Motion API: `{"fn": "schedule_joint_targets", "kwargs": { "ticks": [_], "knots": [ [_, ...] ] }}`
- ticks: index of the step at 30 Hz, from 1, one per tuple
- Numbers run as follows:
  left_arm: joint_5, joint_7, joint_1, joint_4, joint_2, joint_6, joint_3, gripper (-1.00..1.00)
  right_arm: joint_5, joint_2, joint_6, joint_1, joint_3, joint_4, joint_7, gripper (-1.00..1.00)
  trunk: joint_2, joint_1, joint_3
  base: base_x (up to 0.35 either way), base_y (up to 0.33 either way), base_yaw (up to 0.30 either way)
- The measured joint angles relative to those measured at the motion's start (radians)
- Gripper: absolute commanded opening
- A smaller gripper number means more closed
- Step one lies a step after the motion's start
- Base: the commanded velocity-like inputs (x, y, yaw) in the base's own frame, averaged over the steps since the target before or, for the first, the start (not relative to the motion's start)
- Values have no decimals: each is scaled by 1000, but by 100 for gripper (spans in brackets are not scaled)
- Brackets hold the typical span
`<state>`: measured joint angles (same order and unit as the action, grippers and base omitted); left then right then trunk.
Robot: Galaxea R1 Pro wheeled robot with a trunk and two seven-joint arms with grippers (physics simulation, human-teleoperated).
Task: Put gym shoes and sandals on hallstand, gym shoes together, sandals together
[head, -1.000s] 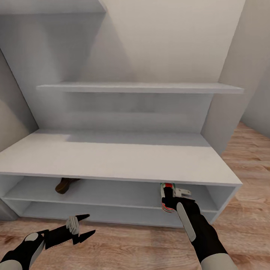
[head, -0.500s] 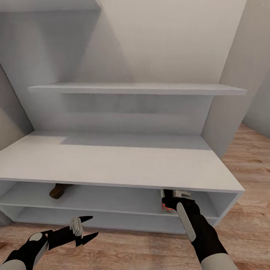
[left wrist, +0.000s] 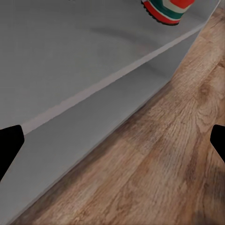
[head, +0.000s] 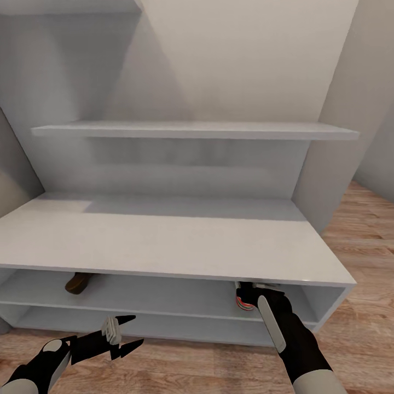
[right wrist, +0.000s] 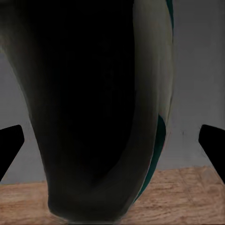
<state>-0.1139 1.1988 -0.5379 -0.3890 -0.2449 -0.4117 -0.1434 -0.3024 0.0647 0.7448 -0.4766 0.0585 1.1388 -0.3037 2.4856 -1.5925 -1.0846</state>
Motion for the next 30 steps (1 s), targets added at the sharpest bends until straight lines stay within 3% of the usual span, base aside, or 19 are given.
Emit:
{"fn": "schedule_joint_targets", "kwargs": {
  "ticks": [17,30],
  "knots": [
    [0,0,0,0,0,0,0,100,0,0,0,0,0,0,0,100,0,0,0,-13,0,0],
    [0,0,0,0,0,0,0,100,-1,0,-1,0,1,0,1,100,0,-1,0,-305,0,0]
  ]
}}
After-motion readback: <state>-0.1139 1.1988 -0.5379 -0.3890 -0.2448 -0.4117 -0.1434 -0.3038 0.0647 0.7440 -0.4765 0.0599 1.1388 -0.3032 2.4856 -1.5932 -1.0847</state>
